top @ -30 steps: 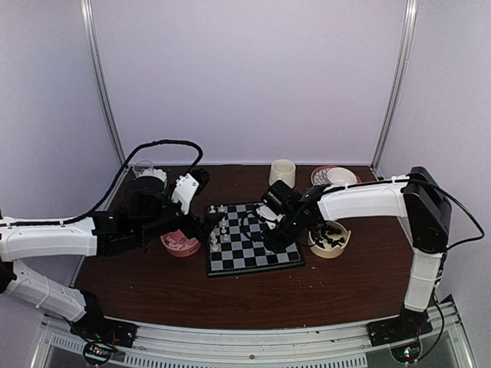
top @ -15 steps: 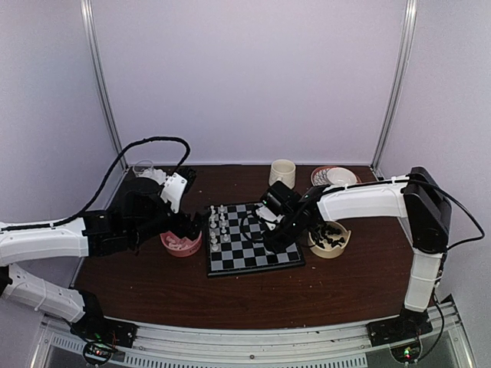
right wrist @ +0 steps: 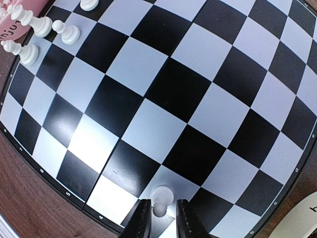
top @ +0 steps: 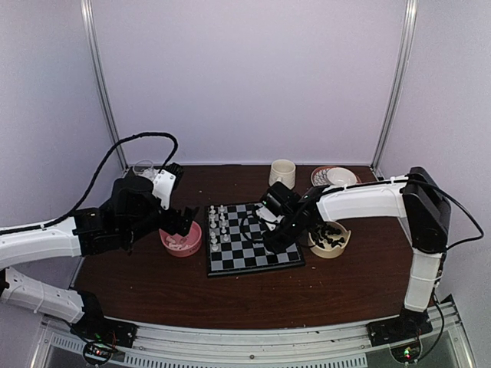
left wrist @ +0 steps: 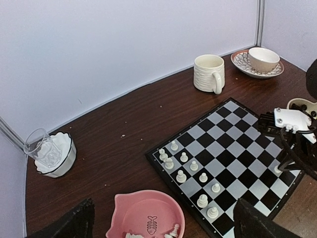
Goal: Set up the chess pieces on the board
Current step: Pick up the pawn from the chessboard, then place the pawn at f2.
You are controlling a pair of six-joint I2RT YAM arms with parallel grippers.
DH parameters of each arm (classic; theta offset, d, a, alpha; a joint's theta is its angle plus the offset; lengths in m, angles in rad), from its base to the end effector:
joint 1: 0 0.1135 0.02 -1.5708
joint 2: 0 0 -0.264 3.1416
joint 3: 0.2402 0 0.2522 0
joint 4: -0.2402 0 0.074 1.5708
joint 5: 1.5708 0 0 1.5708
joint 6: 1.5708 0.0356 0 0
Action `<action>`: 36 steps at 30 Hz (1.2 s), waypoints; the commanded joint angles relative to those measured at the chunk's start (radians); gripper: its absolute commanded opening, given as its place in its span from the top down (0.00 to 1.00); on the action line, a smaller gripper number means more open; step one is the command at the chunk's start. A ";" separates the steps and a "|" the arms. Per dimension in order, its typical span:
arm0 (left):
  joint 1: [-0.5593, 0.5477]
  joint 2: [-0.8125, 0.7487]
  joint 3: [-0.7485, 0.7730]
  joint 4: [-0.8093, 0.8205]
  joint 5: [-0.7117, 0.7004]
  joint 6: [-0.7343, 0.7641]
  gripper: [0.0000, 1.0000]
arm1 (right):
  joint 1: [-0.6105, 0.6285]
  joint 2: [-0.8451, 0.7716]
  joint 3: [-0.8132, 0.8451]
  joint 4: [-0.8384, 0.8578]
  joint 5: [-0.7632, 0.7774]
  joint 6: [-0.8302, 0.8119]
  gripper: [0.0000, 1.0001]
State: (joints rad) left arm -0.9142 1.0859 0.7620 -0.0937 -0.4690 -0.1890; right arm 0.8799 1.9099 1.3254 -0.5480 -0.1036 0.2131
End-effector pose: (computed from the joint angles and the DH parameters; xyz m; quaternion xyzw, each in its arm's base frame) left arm 0.1623 -0.1842 0.2831 0.1708 0.8073 -0.1120 0.5537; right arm 0.2467 0.3042 0.1783 -0.3296 0.9174 0.1560 0.1592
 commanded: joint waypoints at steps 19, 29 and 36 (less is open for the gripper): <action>0.072 -0.027 -0.051 -0.009 -0.108 -0.081 0.02 | 0.074 0.065 0.117 -0.011 0.030 -0.029 0.92; 0.176 -0.024 -0.102 -0.023 -0.016 -0.173 0.03 | 0.126 0.178 0.307 -0.055 0.005 -0.042 0.92; 0.209 -0.003 -0.115 -0.017 0.023 -0.189 0.02 | 0.134 0.256 0.401 -0.075 0.007 -0.047 0.92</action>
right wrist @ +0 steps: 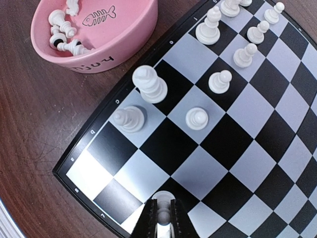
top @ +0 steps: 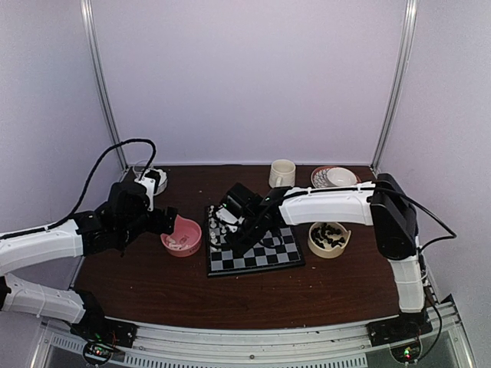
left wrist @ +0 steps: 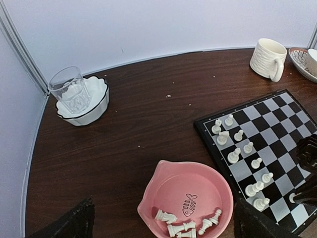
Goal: Set up the chess pieces on the board
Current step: Place the pawn at f2.
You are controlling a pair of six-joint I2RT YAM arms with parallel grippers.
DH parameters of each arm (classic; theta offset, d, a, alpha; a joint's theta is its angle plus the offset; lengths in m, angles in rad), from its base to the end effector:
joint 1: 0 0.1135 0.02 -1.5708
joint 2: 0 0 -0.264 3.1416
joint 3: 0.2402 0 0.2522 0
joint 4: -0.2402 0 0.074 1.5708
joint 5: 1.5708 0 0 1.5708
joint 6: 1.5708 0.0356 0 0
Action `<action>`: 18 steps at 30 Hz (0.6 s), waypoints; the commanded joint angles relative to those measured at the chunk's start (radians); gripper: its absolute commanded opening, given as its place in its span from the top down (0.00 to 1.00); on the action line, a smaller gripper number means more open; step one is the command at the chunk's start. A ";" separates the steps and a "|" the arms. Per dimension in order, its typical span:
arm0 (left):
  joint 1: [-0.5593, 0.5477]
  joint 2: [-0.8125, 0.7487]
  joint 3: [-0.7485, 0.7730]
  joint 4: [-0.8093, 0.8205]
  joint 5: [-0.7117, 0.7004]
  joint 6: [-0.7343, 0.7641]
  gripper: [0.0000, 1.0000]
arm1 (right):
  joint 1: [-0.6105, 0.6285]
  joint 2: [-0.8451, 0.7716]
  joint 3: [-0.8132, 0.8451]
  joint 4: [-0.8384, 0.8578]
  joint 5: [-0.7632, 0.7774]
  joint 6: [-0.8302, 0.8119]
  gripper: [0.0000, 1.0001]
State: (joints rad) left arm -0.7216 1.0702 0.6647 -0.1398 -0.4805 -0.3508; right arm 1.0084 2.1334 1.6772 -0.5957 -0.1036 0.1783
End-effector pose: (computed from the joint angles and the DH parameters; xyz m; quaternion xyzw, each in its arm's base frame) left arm 0.1853 -0.1411 0.2489 0.0413 0.8534 -0.0652 0.5155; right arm 0.2429 0.3923 0.1877 -0.4014 0.8779 0.1847 0.1844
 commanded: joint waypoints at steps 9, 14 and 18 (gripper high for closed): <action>0.020 0.011 -0.023 0.029 0.037 -0.036 0.02 | 0.006 0.110 0.152 -0.056 0.008 -0.020 0.92; 0.021 0.005 -0.023 0.025 0.031 -0.039 0.03 | 0.007 0.144 0.195 -0.071 0.008 -0.023 0.92; 0.021 0.000 -0.023 0.019 0.025 -0.042 0.03 | 0.008 0.168 0.232 -0.089 0.014 -0.025 0.92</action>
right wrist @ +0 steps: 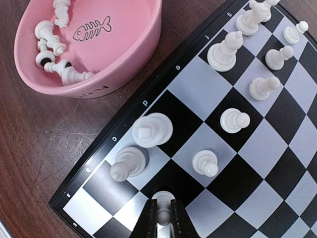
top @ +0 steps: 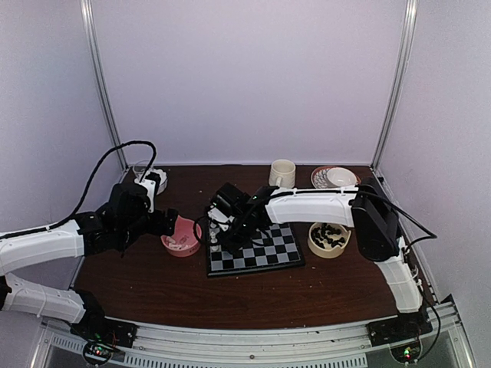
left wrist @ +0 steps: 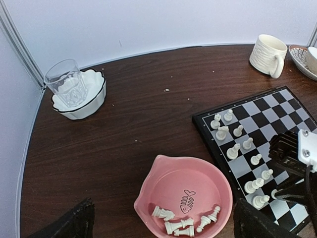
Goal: Set up the chess pieces on the board
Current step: Place the pawn at f2.
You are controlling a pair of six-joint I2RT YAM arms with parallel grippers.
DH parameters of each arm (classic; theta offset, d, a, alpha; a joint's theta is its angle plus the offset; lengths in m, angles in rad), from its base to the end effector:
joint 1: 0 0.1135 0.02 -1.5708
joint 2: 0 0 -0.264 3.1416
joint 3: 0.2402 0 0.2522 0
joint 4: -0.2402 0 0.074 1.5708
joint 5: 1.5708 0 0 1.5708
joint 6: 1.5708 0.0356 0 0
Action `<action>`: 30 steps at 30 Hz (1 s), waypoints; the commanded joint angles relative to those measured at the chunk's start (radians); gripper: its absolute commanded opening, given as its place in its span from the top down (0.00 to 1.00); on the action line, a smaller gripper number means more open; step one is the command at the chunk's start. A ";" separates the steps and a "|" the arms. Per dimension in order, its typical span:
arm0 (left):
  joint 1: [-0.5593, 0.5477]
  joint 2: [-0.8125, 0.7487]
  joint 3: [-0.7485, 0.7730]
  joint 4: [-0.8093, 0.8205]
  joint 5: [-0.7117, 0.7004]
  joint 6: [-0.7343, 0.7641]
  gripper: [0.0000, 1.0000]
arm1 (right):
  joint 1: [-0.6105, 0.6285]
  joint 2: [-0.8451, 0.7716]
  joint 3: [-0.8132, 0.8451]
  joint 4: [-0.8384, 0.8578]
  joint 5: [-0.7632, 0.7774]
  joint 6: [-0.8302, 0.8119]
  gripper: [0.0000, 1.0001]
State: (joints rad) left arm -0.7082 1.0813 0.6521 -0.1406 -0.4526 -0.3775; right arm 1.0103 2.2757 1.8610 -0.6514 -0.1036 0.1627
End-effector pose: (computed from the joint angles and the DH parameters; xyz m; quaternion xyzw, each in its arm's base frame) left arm 0.1870 -0.1396 0.2419 0.0345 0.8610 -0.0730 0.5021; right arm 0.2586 0.4190 0.1750 -0.4094 0.8762 0.1798 0.1799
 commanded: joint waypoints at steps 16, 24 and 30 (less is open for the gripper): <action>0.007 -0.001 -0.003 0.008 -0.001 -0.018 0.02 | 0.005 0.047 0.075 -0.050 0.038 -0.017 0.84; 0.009 0.001 -0.002 0.004 -0.001 -0.020 0.03 | 0.005 0.051 0.085 -0.051 0.043 -0.019 0.86; 0.009 0.000 -0.002 0.003 -0.003 -0.020 0.02 | 0.005 0.060 0.097 -0.056 0.048 -0.021 0.88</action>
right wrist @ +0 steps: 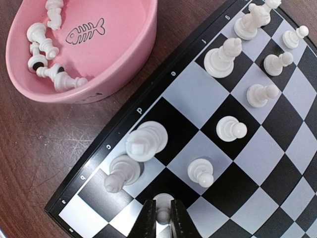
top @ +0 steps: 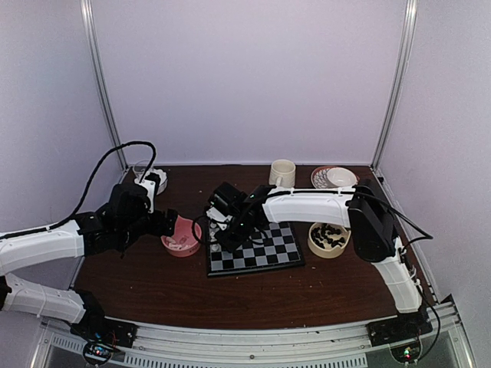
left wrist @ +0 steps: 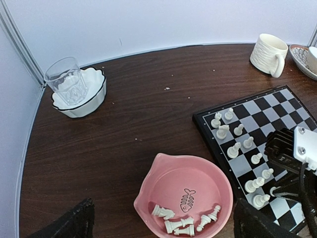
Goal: Set up the chess pieces on the board
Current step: Place the pawn at f2.
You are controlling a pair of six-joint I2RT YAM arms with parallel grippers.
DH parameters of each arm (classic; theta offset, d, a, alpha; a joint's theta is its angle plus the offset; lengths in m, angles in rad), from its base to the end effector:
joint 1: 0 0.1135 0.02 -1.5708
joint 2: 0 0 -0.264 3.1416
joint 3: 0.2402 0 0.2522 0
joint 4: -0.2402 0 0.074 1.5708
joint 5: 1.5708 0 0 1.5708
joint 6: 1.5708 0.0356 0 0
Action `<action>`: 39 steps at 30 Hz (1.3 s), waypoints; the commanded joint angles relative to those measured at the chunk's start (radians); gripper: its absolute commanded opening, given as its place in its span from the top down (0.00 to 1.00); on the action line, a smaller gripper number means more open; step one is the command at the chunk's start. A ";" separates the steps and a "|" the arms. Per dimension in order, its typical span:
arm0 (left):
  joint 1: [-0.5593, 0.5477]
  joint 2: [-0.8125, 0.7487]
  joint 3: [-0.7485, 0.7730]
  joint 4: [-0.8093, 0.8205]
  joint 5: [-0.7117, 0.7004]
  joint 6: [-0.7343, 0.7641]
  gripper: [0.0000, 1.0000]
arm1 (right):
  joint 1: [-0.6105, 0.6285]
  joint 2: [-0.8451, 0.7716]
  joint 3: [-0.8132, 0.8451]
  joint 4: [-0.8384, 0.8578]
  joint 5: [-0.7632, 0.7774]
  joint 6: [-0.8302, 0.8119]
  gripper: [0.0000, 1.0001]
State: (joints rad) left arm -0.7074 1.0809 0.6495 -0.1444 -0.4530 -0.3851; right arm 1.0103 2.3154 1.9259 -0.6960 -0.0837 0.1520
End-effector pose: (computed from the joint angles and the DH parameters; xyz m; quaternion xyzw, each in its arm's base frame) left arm 0.1867 -0.1391 0.2408 0.0316 0.8624 -0.0730 0.4999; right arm 0.2629 0.4245 0.1733 -0.4127 0.8777 0.1657 0.1784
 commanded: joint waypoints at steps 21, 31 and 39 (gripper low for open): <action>0.009 0.012 0.024 -0.031 0.025 -0.035 0.02 | 0.027 -0.170 -0.125 0.078 0.030 -0.022 0.72; 0.009 0.032 0.033 -0.050 0.059 -0.034 0.03 | 0.034 -0.526 -0.567 0.405 0.114 -0.081 0.72; 0.009 0.049 0.047 -0.060 0.092 -0.020 0.02 | 0.004 -0.711 -0.781 0.599 0.285 -0.093 0.71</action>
State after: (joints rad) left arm -0.7055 1.1206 0.6662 -0.2153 -0.3851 -0.4141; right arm 1.0386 1.6997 1.2320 -0.2436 0.0734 0.0734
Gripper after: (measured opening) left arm 0.976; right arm 0.284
